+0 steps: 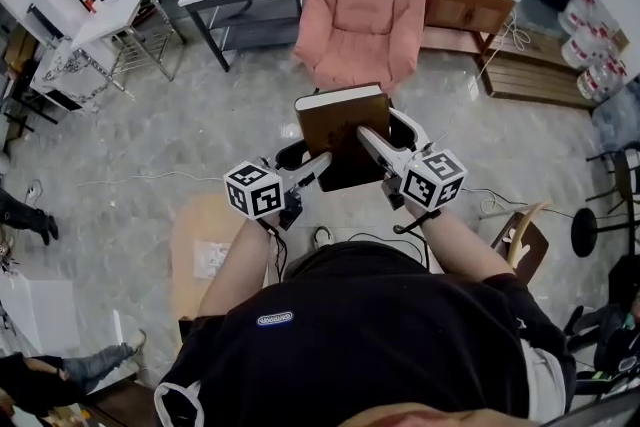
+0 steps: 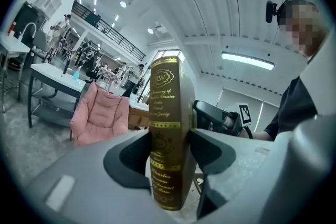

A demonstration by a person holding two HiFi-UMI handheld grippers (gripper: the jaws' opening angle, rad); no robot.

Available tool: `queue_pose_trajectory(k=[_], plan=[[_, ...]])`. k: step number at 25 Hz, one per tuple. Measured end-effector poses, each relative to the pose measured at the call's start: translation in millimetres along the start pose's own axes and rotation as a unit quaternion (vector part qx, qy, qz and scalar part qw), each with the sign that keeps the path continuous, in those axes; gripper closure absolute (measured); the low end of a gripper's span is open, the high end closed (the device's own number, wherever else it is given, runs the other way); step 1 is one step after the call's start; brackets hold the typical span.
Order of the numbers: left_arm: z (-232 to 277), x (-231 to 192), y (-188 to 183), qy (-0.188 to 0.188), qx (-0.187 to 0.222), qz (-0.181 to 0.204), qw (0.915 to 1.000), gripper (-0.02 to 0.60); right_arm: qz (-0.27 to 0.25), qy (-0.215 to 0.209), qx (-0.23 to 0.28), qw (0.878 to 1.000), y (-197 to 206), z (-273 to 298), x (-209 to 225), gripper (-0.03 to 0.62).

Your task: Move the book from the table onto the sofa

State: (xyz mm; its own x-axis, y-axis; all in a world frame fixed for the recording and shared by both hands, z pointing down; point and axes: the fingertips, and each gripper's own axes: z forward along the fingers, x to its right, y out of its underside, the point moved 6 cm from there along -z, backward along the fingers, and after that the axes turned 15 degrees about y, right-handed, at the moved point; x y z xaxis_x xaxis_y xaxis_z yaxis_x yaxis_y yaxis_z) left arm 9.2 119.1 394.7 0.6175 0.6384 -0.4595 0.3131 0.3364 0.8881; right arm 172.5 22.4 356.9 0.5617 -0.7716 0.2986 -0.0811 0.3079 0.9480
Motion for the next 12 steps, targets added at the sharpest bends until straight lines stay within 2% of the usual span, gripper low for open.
queue_pose_trajectory(k=[7, 12], plan=[[-16.7, -52.1, -44.3, 0.037, 0.009, 0.003, 0.9993, 0.339, -0.019, 0.027, 0.011, 0.999, -26.6, 57.9, -17.0, 0.298], [-21.4, -85.9, -72.7, 0.06, 0.001, 0.006, 0.9982, 0.339, -0.023, 0.047, 0.02, 0.998, -40.6, 90.5, -22.3, 0.299]])
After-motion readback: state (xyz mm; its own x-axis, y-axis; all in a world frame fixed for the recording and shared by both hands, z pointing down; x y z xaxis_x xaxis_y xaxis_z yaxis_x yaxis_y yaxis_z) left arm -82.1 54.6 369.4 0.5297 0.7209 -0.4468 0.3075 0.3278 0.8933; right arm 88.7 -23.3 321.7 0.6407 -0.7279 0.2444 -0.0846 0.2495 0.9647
